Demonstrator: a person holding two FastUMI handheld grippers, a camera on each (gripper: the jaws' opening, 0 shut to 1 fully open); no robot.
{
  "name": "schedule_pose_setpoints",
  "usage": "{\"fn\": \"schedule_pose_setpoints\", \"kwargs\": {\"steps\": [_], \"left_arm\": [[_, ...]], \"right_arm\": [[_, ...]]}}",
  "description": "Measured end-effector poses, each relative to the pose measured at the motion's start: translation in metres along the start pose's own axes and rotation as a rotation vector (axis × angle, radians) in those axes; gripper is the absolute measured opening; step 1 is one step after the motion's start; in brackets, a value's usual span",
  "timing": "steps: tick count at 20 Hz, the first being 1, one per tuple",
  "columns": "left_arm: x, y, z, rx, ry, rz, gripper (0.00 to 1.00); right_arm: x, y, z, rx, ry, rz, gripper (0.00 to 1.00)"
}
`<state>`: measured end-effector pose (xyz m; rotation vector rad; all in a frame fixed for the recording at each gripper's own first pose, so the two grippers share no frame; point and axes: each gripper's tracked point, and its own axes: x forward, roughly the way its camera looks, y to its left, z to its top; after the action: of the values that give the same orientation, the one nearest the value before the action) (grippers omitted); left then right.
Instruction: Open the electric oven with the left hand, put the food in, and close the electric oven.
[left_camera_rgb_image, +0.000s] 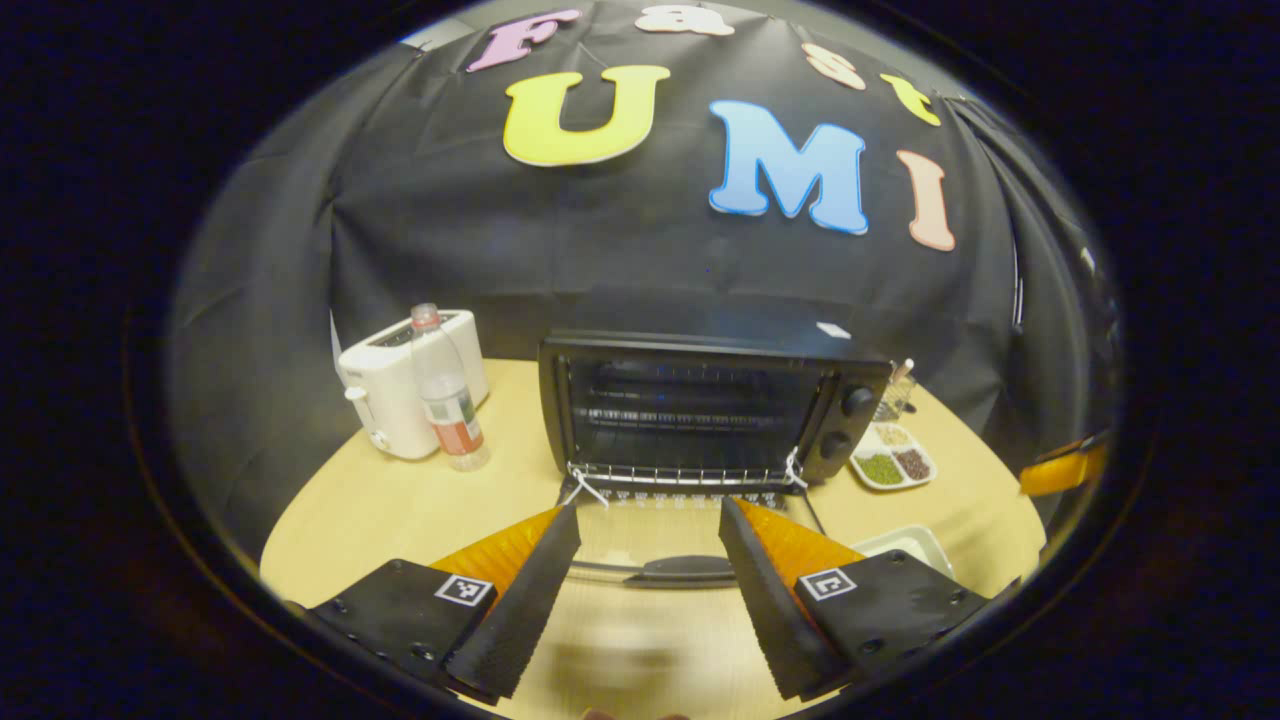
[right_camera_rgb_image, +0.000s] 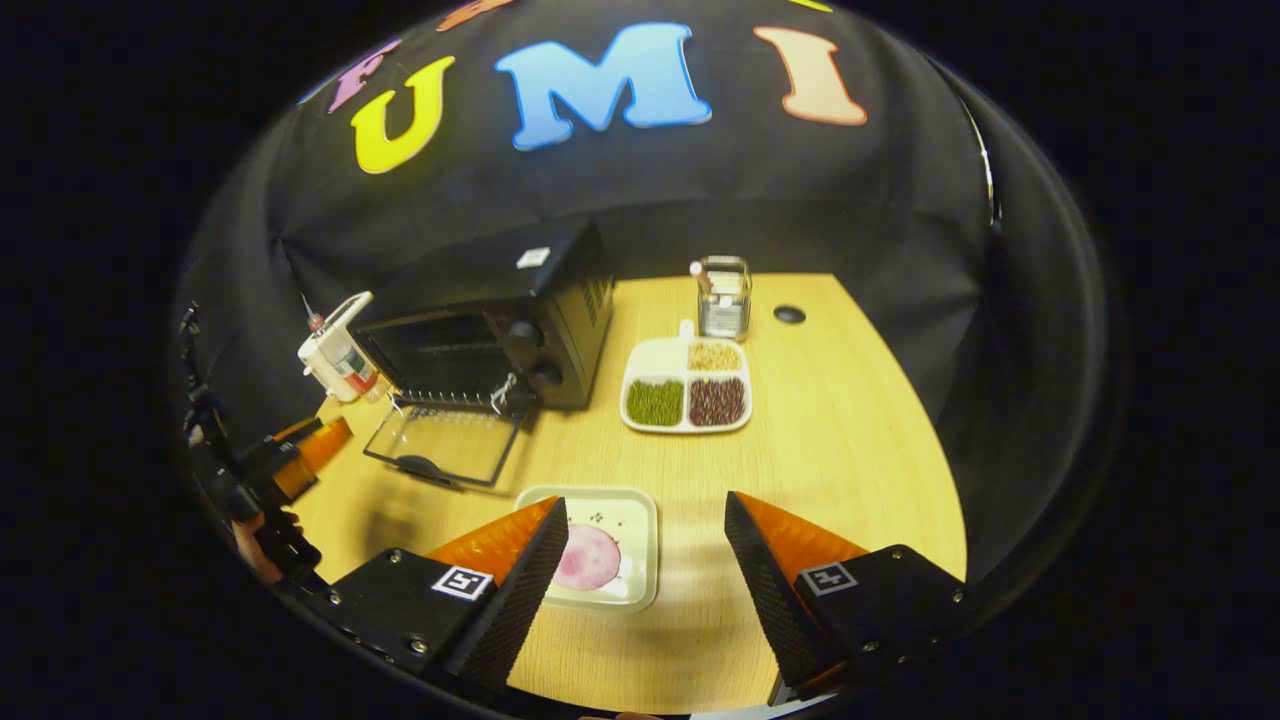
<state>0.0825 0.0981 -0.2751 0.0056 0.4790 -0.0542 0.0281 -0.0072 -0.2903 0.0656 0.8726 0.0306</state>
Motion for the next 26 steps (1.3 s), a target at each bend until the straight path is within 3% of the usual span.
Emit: {"fn": "schedule_pose_setpoints", "kwargs": {"steps": [1,5,6,7,8,11,13,14,15,16,17,18,20,21,22,26], "left_arm": [[-0.009,0.001,0.014,0.000,-0.027,0.003,0.95],[-0.041,0.008,0.051,0.011,-0.101,0.022,0.99],[-0.048,0.010,0.057,0.018,-0.113,0.027,0.92],[-0.054,0.013,0.063,0.024,-0.121,0.035,0.99],[-0.061,0.017,0.066,0.030,-0.129,0.046,0.95],[-0.071,0.026,0.064,0.036,-0.126,0.079,0.99],[-0.076,0.030,0.058,0.030,-0.116,0.095,0.95],[-0.076,0.031,0.055,0.027,-0.110,0.101,0.95],[-0.078,0.032,0.053,0.025,-0.108,0.106,0.99],[-0.079,0.032,0.052,0.023,-0.105,0.109,0.95],[-0.081,0.031,0.051,0.026,-0.103,0.110,0.95],[-0.081,0.031,0.049,0.031,-0.101,0.112,0.95],[-0.082,0.030,0.049,0.041,-0.099,0.115,0.99],[-0.082,0.029,0.049,0.043,-0.098,0.114,0.95],[-0.084,0.029,0.052,0.045,-0.101,0.113,0.99],[-0.089,0.031,0.061,0.062,-0.122,0.120,0.95]], "right_arm": [[0.016,-0.003,-0.011,0.007,0.051,0.002,0.97],[0.061,-0.008,-0.048,0.001,0.204,0.005,0.99],[0.067,-0.008,-0.052,-0.006,0.219,0.006,0.99],[0.072,-0.007,-0.058,-0.008,0.238,0.009,0.97],[0.077,-0.005,-0.062,-0.008,0.256,0.011,0.93],[0.086,-0.005,-0.076,-0.011,0.303,-0.008,0.81],[0.092,-0.012,-0.079,-0.047,0.304,-0.056,0.62],[0.091,-0.011,-0.080,-0.057,0.319,-0.045,0.55],[0.091,-0.010,-0.079,-0.067,0.318,-0.039,0.41],[0.093,-0.005,-0.077,-0.081,0.318,-0.006,0.40],[0.083,-0.002,-0.075,-0.071,0.325,0.015,0.34],[0.092,-0.003,-0.079,-0.076,0.327,0.009,0.02],[0.090,0.004,-0.080,-0.039,0.363,0.045,0.03],[0.087,0.016,-0.084,0.024,0.391,0.107,0.03],[0.086,0.029,-0.090,0.108,0.427,0.174,0.03],[0.070,0.045,-0.086,0.357,0.448,0.349,0.00]]}}
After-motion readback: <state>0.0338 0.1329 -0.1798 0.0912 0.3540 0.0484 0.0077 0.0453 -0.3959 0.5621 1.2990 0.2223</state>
